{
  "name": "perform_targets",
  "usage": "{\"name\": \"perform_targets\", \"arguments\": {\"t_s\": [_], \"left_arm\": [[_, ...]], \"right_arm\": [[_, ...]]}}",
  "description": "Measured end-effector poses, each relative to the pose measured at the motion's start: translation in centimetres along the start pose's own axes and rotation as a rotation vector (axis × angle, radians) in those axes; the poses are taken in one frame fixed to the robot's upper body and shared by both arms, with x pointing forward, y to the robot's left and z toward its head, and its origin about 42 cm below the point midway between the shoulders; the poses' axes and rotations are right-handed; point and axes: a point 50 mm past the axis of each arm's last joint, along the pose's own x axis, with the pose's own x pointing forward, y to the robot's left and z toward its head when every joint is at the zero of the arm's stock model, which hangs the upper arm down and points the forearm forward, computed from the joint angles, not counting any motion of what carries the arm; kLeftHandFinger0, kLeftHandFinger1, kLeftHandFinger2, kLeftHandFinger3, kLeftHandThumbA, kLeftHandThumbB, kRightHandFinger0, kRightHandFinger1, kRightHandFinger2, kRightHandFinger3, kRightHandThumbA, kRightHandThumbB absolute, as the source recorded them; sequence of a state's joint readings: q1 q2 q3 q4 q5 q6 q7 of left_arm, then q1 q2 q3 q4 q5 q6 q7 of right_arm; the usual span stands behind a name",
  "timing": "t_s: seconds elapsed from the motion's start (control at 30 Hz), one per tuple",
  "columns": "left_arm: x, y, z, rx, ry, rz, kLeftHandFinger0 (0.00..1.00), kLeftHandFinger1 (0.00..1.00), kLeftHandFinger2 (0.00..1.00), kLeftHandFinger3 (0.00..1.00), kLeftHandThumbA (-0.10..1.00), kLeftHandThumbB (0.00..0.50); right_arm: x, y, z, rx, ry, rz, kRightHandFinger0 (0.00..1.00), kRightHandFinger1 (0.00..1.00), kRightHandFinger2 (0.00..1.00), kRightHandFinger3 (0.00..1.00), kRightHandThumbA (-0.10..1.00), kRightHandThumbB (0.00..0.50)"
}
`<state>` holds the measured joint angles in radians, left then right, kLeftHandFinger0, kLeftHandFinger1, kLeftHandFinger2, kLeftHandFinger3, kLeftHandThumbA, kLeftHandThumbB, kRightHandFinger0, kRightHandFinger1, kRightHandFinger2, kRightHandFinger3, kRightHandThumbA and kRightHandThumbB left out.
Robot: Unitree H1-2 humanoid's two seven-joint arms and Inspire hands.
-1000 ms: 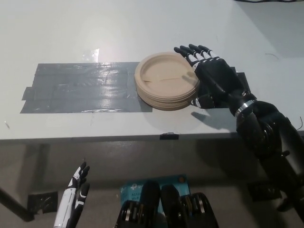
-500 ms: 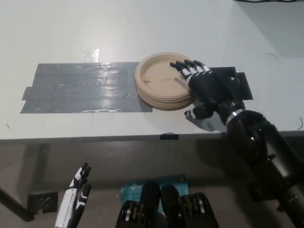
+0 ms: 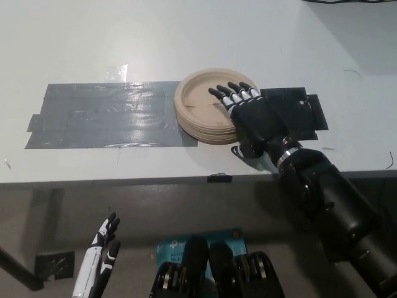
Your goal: A stack of plates is kept in the middle of the desk close to the robot and the robot grabs the stack with its right hand, picks it up and hands it to a person.
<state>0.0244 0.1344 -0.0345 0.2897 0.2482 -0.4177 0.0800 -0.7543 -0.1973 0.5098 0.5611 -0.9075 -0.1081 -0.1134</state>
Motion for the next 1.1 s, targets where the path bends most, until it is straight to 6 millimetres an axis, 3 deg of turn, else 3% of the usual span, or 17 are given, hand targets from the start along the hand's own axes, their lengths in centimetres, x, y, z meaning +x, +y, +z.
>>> {"name": "perform_targets", "arguments": {"t_s": [0.53, 0.9, 1.1], "left_arm": [[0.2, 0.1, 0.1, 0.009, -0.010, -0.006, 1.00, 1.00, 1.00, 1.00, 1.00, 0.332], [0.3, 0.1, 0.2, 0.009, -0.011, -0.005, 1.00, 1.00, 1.00, 1.00, 1.00, 0.335], [0.5, 0.1, 0.3, 0.009, -0.019, -0.005, 1.00, 1.00, 1.00, 1.00, 1.00, 0.325]], "right_arm": [[0.2, 1.3, 0.6, -0.120, -0.035, -0.051, 1.00, 1.00, 1.00, 1.00, 1.00, 0.500], [-0.4, 3.8, -0.5, -0.153, -0.001, -0.020, 1.00, 1.00, 1.00, 1.00, 1.00, 0.500], [0.0, 3.9, -0.9, -0.165, 0.017, -0.020, 1.00, 1.00, 1.00, 1.00, 1.00, 0.500]]}}
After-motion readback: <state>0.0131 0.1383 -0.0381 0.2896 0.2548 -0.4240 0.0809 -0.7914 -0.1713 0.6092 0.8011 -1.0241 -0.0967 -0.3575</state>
